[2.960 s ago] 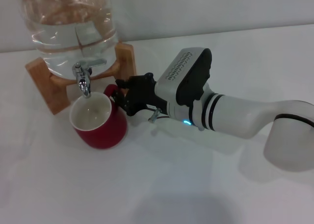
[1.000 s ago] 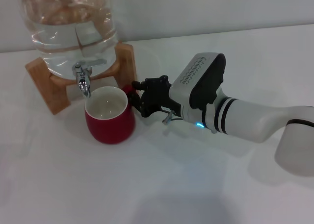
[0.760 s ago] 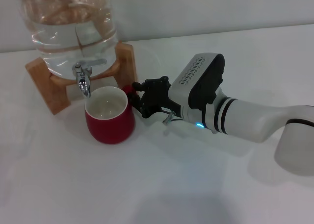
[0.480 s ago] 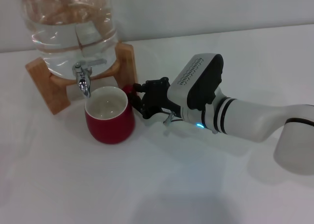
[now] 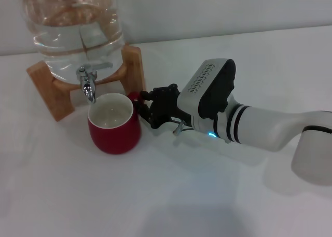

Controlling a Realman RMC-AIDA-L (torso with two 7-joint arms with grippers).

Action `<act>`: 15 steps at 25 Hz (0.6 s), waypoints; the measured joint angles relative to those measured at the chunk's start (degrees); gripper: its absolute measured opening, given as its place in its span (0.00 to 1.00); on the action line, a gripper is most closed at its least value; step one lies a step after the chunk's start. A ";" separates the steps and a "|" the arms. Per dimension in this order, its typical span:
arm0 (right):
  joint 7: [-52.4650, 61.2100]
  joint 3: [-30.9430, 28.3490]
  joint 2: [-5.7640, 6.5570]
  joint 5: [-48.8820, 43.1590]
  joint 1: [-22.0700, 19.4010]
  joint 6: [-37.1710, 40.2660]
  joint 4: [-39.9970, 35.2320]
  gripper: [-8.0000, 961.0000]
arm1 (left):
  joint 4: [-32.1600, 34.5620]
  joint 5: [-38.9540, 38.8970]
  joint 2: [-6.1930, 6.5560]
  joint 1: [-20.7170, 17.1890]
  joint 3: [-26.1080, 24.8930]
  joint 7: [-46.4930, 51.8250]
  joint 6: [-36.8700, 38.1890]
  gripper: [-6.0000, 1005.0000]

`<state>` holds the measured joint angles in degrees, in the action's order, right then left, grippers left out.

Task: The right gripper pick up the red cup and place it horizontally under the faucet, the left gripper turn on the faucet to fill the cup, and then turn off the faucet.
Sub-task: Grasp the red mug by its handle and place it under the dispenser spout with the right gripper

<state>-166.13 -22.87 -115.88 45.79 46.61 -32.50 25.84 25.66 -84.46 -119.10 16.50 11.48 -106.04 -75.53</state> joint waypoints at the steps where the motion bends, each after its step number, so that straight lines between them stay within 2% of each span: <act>1: 0.01 0.00 0.00 -0.02 0.00 0.00 -0.06 0.26 | 0.00 0.00 0.00 0.01 -0.02 0.01 0.00 0.71; 15: 0.51 -0.17 0.20 0.00 -0.02 -0.30 -0.41 0.26 | 0.00 0.00 0.01 0.09 -0.15 -0.01 0.19 0.71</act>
<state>-165.62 -23.04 -115.68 45.78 46.59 -32.79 25.43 25.66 -84.46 -119.09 16.59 11.33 -106.05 -75.34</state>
